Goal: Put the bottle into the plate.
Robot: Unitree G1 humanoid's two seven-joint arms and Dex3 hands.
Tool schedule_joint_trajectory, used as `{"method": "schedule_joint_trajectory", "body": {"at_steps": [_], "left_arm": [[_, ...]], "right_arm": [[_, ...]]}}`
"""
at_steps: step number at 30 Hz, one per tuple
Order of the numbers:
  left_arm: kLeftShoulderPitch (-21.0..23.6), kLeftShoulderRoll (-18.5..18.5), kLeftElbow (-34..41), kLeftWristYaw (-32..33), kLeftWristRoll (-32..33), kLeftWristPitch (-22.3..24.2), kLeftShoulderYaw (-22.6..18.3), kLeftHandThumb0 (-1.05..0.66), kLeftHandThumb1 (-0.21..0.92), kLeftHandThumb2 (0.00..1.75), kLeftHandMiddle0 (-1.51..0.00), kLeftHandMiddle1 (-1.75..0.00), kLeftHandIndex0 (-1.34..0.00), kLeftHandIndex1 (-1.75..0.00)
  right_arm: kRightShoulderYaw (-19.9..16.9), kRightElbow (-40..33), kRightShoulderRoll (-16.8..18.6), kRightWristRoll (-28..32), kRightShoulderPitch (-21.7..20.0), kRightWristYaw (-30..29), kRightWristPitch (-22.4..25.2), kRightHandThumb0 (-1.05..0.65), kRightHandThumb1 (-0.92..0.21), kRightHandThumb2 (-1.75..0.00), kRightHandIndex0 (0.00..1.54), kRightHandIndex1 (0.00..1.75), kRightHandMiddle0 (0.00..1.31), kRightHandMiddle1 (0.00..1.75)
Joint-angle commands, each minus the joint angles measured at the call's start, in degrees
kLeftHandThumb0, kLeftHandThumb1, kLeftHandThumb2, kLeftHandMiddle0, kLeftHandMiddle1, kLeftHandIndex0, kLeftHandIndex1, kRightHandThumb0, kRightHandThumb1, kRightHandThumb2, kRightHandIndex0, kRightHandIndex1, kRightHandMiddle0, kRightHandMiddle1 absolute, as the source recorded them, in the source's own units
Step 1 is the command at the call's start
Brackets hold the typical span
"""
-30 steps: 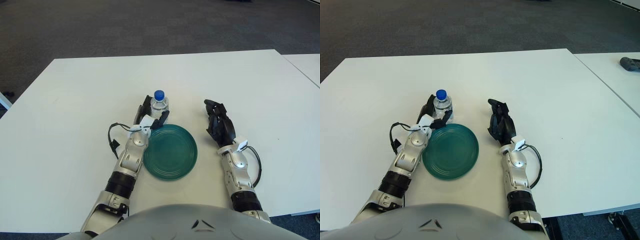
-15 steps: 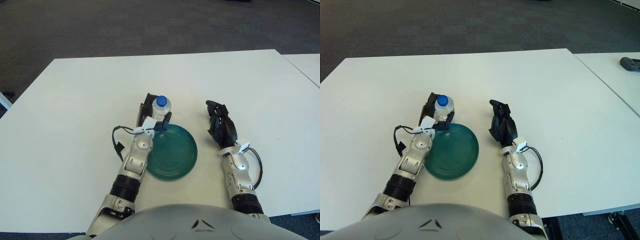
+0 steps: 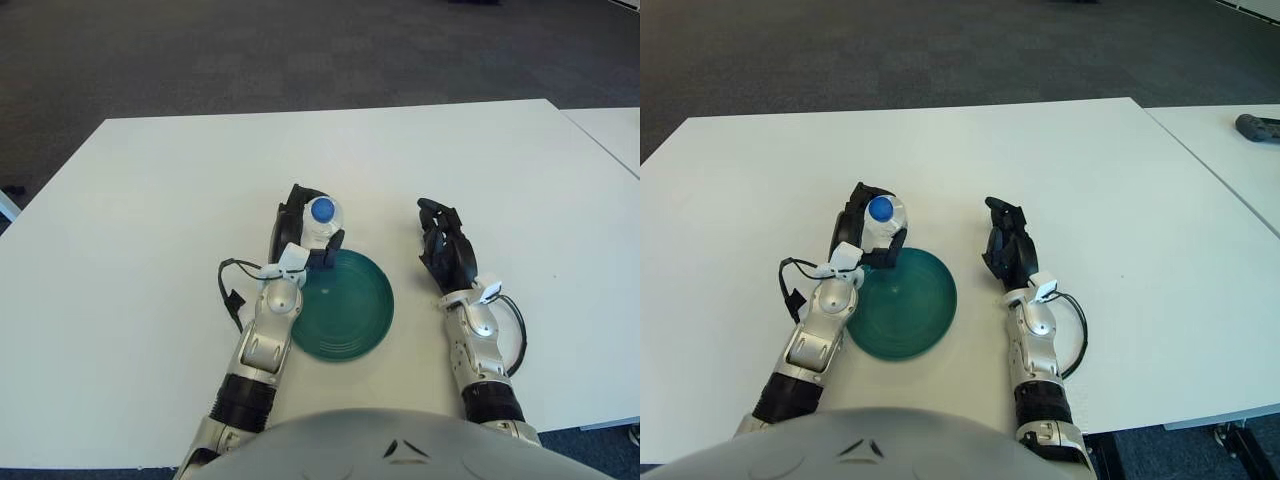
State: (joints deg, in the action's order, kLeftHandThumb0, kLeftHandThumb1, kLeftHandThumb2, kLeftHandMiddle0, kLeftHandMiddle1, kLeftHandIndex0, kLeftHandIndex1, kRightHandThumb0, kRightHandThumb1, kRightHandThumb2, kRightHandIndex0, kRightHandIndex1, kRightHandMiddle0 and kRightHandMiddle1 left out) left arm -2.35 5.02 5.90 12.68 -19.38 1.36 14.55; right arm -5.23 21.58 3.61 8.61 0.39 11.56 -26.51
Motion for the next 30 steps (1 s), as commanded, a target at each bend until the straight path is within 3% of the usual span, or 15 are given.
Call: {"method": "schedule_joint_trajectory", "body": {"at_steps": [1, 10, 17, 23, 30], "left_arm": [[-1.4, -0.6, 4.1, -0.8, -0.3, -1.0, 0.7, -0.49, 0.26, 1.39, -1.25, -1.75, -0.65, -1.75], [-6.0, -1.5, 10.3, -3.2, -0.1, -1.2, 2.7, -0.48, 0.29, 1.34, -1.23, -1.75, -0.62, -1.75], [-13.8, -3.1, 17.2, -5.2, -0.7, -1.8, 6.9, -0.48, 0.29, 1.34, -1.23, -1.75, -0.62, -1.75], [-16.1, -4.0, 19.8, -6.0, -1.3, -1.7, 8.6, -0.49, 0.26, 1.39, -1.22, -1.75, -0.65, -1.75], [-21.4, -4.7, 23.0, -10.0, 2.7, 2.6, 10.8, -0.49, 0.26, 1.38, -1.19, -1.75, -0.65, -1.75]], "right_arm": [[-0.8, 6.1, -0.1, 0.0, 2.3, -0.5, -1.1, -0.76, -0.92, -0.79, 0.54, 0.13, 0.15, 0.96], [-1.0, 8.9, 0.1, -0.7, 1.3, -1.0, -2.4, -0.73, -0.92, -0.82, 0.52, 0.11, 0.1, 0.95], [-1.7, 11.0, 0.0, 0.4, 0.5, 0.0, -2.2, -0.71, -0.92, -0.83, 0.53, 0.11, 0.09, 0.95], [-2.3, 12.9, -0.4, 0.2, -0.4, 0.5, -2.2, -0.71, -0.92, -0.82, 0.52, 0.11, 0.09, 0.95], [-2.3, 14.3, -0.8, -0.9, -1.1, 0.1, -2.4, -0.71, -0.92, -0.8, 0.5, 0.09, 0.09, 0.95]]}}
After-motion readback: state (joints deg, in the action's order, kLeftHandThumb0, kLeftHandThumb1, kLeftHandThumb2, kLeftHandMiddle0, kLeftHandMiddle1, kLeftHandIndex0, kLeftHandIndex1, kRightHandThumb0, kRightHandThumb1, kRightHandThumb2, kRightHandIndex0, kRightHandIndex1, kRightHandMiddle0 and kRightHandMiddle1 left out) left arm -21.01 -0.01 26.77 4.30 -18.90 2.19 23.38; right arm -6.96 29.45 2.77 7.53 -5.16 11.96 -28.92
